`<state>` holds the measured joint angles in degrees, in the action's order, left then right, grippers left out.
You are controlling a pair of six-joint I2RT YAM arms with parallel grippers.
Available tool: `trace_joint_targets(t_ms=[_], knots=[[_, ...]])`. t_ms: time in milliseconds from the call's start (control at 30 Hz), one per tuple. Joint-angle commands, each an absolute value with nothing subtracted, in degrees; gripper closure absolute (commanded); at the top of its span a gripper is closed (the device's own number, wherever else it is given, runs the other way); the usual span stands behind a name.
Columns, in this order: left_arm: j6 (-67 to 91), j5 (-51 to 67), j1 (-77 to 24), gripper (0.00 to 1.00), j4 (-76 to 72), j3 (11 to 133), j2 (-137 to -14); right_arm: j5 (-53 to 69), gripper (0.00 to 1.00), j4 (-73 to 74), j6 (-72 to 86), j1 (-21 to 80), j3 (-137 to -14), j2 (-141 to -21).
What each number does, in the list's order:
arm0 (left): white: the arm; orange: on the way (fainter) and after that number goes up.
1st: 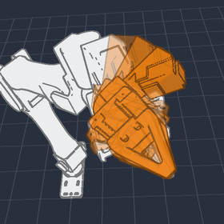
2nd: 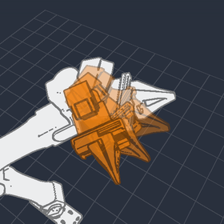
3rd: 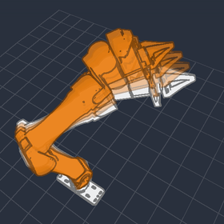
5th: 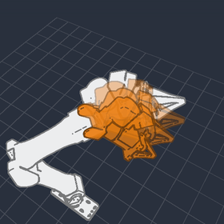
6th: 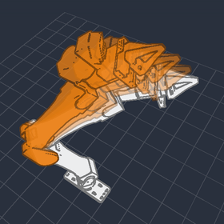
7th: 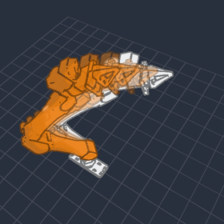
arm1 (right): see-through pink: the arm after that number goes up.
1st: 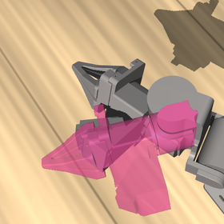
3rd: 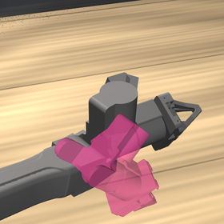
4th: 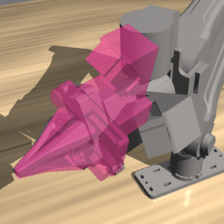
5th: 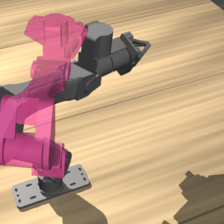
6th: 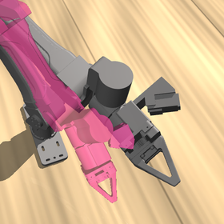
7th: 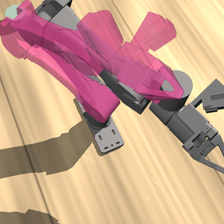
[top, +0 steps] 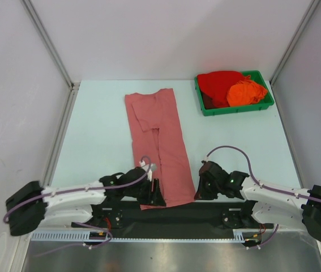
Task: Fold and stack the t-shirts
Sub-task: Fold the tshirt
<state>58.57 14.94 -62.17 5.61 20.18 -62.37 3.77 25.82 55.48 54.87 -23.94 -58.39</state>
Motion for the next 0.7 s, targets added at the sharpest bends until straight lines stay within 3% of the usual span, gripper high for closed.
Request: trace_joint_targets(t_ms=[0, 167, 300, 500, 667], knots=[[61.08, 4.94, -62.75, 0.41, 17.02, 20.48, -48.90, 3.69, 1.00, 25.84, 55.28, 54.67, -23.47, -57.75], [65.21, 0.18, -62.67, 0.37, 33.02, 18.91, -37.81, 4.13, 1.00, 26.19, 54.58, 54.49, -23.82, -57.48], [68.81, -3.94, -62.67, 0.38, 40.16, 17.93, -36.30, 4.48, 1.00, 25.75, 54.49, 54.58, -23.82, -56.69], [75.56, -6.59, -62.58, 0.42, 44.47, 17.49, -38.93, 4.40, 1.00, 26.45, 54.23, 54.41, -23.64, -55.55], [76.90, -4.31, -62.67, 0.43, 37.80, 14.41, -37.97, 4.22, 1.00, 26.37, 54.23, 54.49, -23.64, -54.84]])
